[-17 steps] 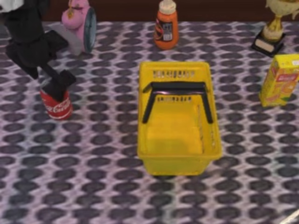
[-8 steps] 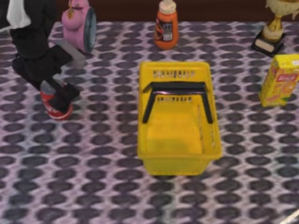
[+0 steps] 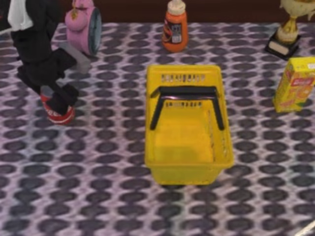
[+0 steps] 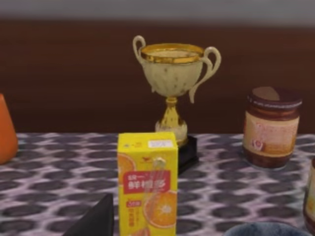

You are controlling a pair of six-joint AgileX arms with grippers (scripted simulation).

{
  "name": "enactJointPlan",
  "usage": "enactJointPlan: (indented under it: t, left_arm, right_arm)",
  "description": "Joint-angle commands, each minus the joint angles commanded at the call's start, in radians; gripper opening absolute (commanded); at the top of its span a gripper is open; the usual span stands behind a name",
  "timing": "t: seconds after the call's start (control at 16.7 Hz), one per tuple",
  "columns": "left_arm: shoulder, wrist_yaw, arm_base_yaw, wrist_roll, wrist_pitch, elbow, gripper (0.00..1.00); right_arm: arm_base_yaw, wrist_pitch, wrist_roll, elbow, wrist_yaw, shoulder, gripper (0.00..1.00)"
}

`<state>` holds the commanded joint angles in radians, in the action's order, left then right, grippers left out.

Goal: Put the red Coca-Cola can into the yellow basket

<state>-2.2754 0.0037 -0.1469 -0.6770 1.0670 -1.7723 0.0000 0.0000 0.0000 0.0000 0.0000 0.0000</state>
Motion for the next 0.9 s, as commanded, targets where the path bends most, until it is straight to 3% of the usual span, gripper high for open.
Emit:
enactJointPlan:
  t: [0.3, 0.9]
  left_arm:
    - [0.000, 0.000, 0.000, 0.000, 0.000, 0.000, 0.02]
    - [0.003, 0.000, 0.001, -0.001, 0.000, 0.001, 0.00]
  right_arm:
    - [0.000, 0.000, 0.000, 0.000, 0.000, 0.000, 1.00]
    - [0.000, 0.000, 0.000, 0.000, 0.000, 0.000, 1.00]
